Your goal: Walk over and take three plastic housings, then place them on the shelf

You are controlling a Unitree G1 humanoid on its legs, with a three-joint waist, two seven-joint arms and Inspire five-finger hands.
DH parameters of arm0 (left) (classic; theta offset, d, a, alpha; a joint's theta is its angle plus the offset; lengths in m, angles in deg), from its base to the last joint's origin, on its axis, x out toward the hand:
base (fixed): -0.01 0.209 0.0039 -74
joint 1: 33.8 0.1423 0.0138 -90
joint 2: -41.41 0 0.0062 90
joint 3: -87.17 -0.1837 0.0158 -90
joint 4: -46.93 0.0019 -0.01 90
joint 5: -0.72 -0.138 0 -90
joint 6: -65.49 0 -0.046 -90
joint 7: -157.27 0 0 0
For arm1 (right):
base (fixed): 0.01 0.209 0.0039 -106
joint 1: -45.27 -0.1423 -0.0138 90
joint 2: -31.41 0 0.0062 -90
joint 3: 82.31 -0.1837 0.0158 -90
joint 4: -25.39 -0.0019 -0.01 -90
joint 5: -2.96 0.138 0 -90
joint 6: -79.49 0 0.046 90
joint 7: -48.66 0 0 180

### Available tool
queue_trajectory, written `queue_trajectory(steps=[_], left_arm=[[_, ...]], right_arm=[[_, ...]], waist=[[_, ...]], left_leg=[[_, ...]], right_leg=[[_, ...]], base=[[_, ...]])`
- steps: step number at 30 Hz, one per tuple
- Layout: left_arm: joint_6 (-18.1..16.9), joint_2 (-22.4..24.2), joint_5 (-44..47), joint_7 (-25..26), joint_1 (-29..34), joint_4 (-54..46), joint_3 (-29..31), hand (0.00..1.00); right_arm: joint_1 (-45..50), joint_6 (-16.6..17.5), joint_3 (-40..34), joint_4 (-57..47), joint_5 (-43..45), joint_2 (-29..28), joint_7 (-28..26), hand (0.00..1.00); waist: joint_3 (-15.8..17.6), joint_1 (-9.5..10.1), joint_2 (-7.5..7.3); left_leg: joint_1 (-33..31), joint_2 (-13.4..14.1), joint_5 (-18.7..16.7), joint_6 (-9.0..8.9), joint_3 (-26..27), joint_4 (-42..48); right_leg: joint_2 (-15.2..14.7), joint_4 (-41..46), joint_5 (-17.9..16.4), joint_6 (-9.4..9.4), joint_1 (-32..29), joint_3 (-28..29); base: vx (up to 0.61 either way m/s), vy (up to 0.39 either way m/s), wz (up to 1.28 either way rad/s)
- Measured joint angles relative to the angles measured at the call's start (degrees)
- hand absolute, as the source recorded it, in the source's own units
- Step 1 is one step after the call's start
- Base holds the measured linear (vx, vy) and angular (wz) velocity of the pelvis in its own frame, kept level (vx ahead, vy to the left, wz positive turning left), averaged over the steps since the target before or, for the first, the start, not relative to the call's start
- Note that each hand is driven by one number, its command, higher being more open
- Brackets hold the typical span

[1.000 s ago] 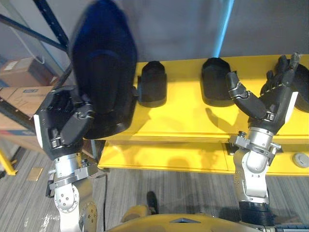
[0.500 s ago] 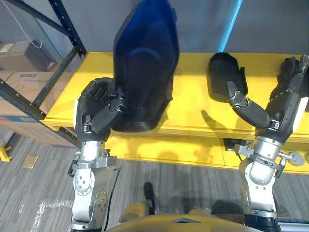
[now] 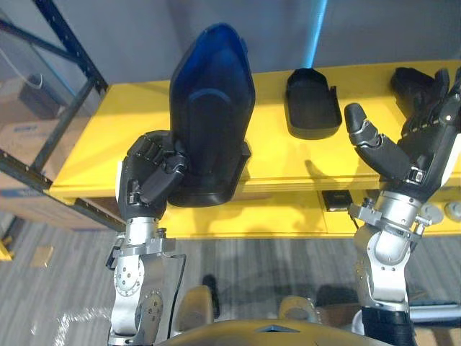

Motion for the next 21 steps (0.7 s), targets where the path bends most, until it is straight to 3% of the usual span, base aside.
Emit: queue_trajectory(steps=[1,2,3,4,7,10,11,13,18,21], left_arm=[[0.01,0.06,-0.09,-0.72,-0.47,0.14,-0.09,0.00],[0.02,-0.55,-0.28,-1.47,-1.72,0.68,-0.05,0.00],[0.10,-0.68,-0.50,-1.76,-2.27,0.96,-0.06,0.00],[0.20,-0.64,-1.66,-1.88,-3.10,1.46,0.03,0.00],[1.04,-2.41,-2.78,-2.62,-3.61,1.82,1.42,0.00],[1.96,-4.30,-2.35,-3.09,-6.02,2.17,2.86,0.00],[2.42,-4.32,-1.65,-3.07,-6.95,2.19,3.31,0.00],[2.76,-3.08,-1.49,-2.56,-6.97,2.20,3.46,0.00],[2.70,-0.30,-1.31,1.18,-4.10,1.68,2.15,0.00],[2.28,0.14,1.35,2.11,-2.08,1.68,2.13,0.00]], right_arm=[[-0.04,0.45,-0.12,0.41,0.13,0.45,0.67,1.00],[0.22,0.90,-0.19,1.63,0.24,-1.02,1.50,1.00],[0.39,0.91,-0.19,2.14,0.26,-2.07,1.74,1.00],[0.57,0.91,-0.06,3.26,0.39,-3.82,2.12,1.00],[0.64,0.87,1.97,5.99,-0.18,-6.33,3.09,1.00],[0.60,0.89,4.09,5.57,-1.18,-6.46,3.57,1.00],[0.59,0.89,4.49,5.46,-1.68,-6.44,3.56,1.00],[0.73,0.88,4.77,5.42,-3.35,-6.41,3.60,1.00],[0.75,0.85,4.65,5.40,-3.25,-6.18,2.09,1.00],[0.82,0.86,4.09,5.01,-3.26,-5.03,1.71,1.00]], waist=[[-0.34,-0.21,0.79],[0.06,-0.01,-0.37],[-0.03,-0.04,-0.25],[0.03,0.12,-0.32],[-0.23,0.61,-0.01],[-0.91,0.78,-1.16],[-1.27,1.03,-1.80],[-1.64,0.96,-2.17],[-1.76,1.50,-2.06],[-1.92,1.55,-1.85]], left_leg=[[1.10,-0.45,-2.36,-3.37,1.23,-1.66],[1.80,-2.39,-2.70,-3.48,3.41,-1.87],[1.88,-3.22,-3.00,-2.29,3.97,-1.85],[1.37,-3.93,-4.03,-0.44,5.17,-1.14],[1.91,-3.90,-4.49,2.32,7.92,-3.25],[2.19,-5.03,-2.51,5.05,8.08,-7.56],[2.53,-6.00,-1.15,6.12,8.05,-9.62],[3.15,-7.65,0.51,6.67,8.14,-11.67],[3.22,-8.83,1.23,7.35,7.90,-12.24],[3.59,-8.80,2.54,6.77,6.23,-13.87]], right_leg=[[-1.04,-0.40,0.70,1.61,-0.59,1.23],[-3.34,-2.37,2.35,3.36,-0.16,2.31],[-4.06,-4.14,3.72,3.99,0.72,2.42],[-4.45,-7.16,7.33,4.00,1.34,2.02],[-4.43,-12.25,17.16,-0.75,1.12,-3.35],[0.70,-15.10,15.45,-0.06,2.18,-4.41],[2.92,-18.16,14.41,-0.95,3.06,-5.29],[4.33,-22.55,14.07,-2.01,5.04,-6.45],[4.00,-24.64,14.93,-1.78,6.43,-6.29],[4.44,-23.59,14.11,-2.98,6.34,-7.38]], base=[[0.04,0.380,-0.40],[0.06,0.444,-0.34],[0.02,0.366,-0.31],[-0.01,0.388,-0.30],[-0.03,0.331,-0.35],[-0.01,0.222,-0.05],[0.00,0.129,0.08],[0.04,0.089,0.13],[0.03,0.040,0.10],[-0.05,-0.051,0.21]])
